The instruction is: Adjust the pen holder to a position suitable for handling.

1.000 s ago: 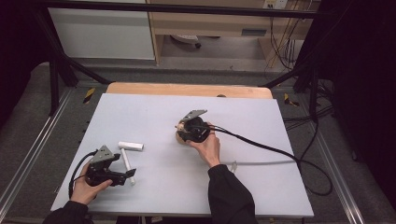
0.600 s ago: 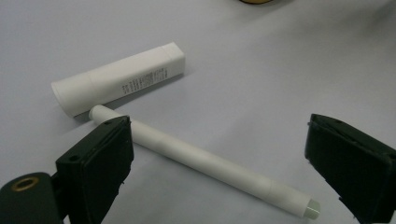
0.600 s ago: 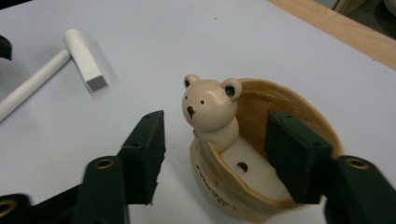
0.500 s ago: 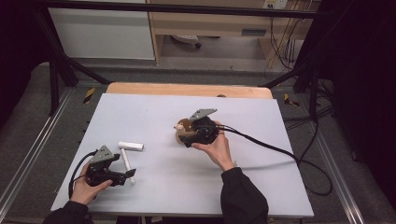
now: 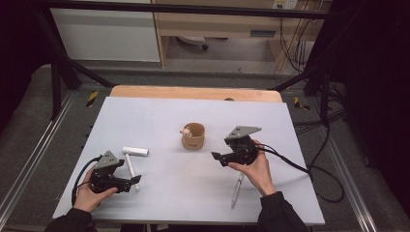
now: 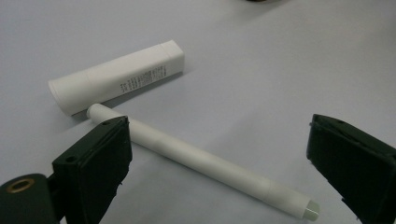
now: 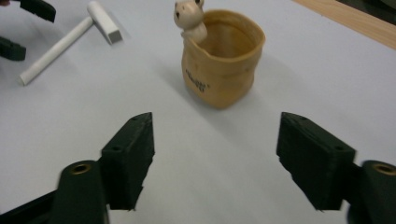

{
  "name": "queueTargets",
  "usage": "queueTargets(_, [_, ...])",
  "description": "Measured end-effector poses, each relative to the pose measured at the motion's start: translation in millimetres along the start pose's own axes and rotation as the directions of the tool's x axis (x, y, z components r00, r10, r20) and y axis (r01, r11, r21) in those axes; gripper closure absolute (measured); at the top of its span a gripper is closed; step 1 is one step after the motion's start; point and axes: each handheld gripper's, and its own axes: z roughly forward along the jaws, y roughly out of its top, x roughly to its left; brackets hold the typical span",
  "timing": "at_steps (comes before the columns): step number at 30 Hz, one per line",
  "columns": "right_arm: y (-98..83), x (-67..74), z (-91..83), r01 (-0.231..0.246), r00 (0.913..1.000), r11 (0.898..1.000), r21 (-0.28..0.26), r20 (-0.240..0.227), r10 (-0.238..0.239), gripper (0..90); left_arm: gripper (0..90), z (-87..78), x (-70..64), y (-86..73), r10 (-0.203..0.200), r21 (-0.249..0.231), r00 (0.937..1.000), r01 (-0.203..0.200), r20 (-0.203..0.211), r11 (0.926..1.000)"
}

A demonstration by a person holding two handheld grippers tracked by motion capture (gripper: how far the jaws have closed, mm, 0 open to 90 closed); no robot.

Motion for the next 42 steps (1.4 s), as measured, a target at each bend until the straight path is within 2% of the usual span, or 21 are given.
queueTargets(1, [0.0, 0.0, 0.0, 0.000, 1.0000, 1.000, 0.000, 0.000, 0.000, 31.8, 6.6, 0.0, 0.0, 0.0, 0.000, 0.000, 1.0000, 0.000, 0.000, 1.0000])
queueTargets(5, [-29.6, -5.9, -15.9, -0.034, 0.9993, 0.999, 0.001, -0.012, 0.035, 46.7, 6.7, 0.1, -0.4, 0.1, -0.001, 0.000, 1.0000, 0.001, -0.001, 1.0000])
queueTargets(11, [-62.5, -9.8, -24.4, -0.067, 0.9974, 0.998, 0.018, -0.024, 0.067, 63.2, 6.7, 0.3, -0.7, 0.0, 0.000, 0.003, 1.0000, 0.000, -0.002, 1.0000])
queueTargets(17, [-82.2, -7.9, -29.0, -0.083, 0.9958, 0.995, 0.053, -0.032, 0.085, 75.4, 6.8, 1.0, -1.0, 0.0, 0.002, 0.005, 1.0000, -0.002, -0.002, 1.0000])
queueTargets(18, [-89.0, -7.5, -30.6, -0.092, 0.9952, 0.994, 0.057, -0.030, 0.094, 79.8, 6.8, 1.0, -1.1, 0.0, 0.002, 0.005, 1.0000, -0.002, -0.001, 1.0000])
queueTargets(21, [-95.8, -9.2, -30.8, -0.096, 0.9953, 0.993, 0.072, -0.005, 0.097, 83.4, 6.8, 0.7, -1.0, 0.1, 0.001, 0.004, 1.0000, -0.001, 0.000, 1.0000])
queueTargets(22, [-101.4, -11.9, -31.2, -0.117, 0.9932, 0.990, 0.083, 0.014, 0.116, 86.5, 6.8, 0.4, -0.9, 0.0, 0.002, 0.004, 1.0000, -0.002, 0.001, 1.0000])
queueTargets(25, [-105.9, -17.0, -31.8, -0.120, 0.9915, 0.988, 0.098, 0.062, 0.114, 88.8, 6.9, 0.3, -0.8, 0.1, 0.002, 0.003, 1.0000, -0.002, 0.002, 1.0000])
queueTargets(28, [-108.3, -19.4, -31.2, -0.137, 0.9891, 0.986, 0.100, 0.067, 0.131, 89.0, 6.9, 0.5, -1.2, 0.2, 0.003, 0.004, 1.0000, -0.003, 0.003, 1.0000])
queueTargets(32, [-110.4, -19.9, -27.0, -0.132, 0.9892, 0.983, 0.125, 0.080, 0.123, 90.0, 7.0, 0.6, -1.6, 0.5, 0.005, 0.003, 1.0000, -0.005, 0.005, 1.0000])
queueTargets(38, [-109.1, -20.8, -20.8, -0.139, 0.9888, 0.984, 0.111, 0.070, 0.132, 90.0, 7.1, 0.8, -1.6, 0.4, 0.006, 0.004, 1.0000, -0.006, 0.005, 1.0000])
queueTargets(42, [-108.5, -22.1, -15.9, -0.150, 0.9868, 0.981, 0.124, 0.079, 0.141, 90.0, 7.1, 0.8, -1.3, 0.2, 0.005, 0.005, 1.0000, -0.005, 0.003, 1.0000])
